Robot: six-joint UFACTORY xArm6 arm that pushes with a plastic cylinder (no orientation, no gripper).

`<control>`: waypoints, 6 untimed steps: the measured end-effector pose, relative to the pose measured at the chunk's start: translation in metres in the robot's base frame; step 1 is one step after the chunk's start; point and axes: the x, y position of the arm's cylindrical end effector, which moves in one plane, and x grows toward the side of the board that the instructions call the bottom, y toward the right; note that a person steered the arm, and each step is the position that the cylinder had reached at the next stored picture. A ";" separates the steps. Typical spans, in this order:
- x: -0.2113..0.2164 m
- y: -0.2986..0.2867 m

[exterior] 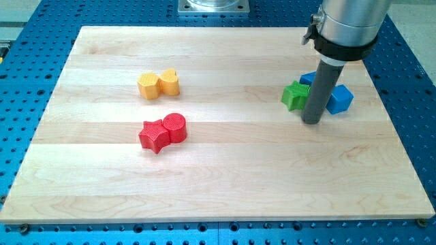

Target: Separate the green blocks and blue blocks

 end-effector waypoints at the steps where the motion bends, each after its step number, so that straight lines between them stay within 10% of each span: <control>1: 0.003 0.040; 6: -0.032 0.074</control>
